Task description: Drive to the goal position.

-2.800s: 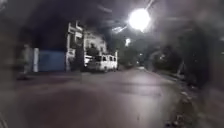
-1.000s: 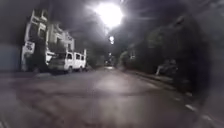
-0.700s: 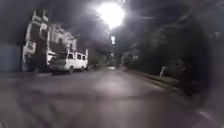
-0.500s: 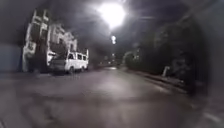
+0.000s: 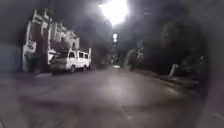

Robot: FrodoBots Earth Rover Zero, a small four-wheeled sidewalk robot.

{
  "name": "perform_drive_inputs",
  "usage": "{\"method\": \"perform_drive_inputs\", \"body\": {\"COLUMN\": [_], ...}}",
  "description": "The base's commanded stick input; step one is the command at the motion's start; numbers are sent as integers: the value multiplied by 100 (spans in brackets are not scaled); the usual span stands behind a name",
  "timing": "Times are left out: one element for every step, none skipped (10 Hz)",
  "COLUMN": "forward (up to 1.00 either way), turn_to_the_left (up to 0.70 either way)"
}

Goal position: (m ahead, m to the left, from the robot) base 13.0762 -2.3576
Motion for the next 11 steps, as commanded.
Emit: {"method": "perform_drive_inputs", "body": {"forward": [70,70,70,70,70,70,70,70,70,70,70], "turn_to_the_left": [0,-21,-35,-35,-35,-35,-35,-35,-35,-35,-35]}}
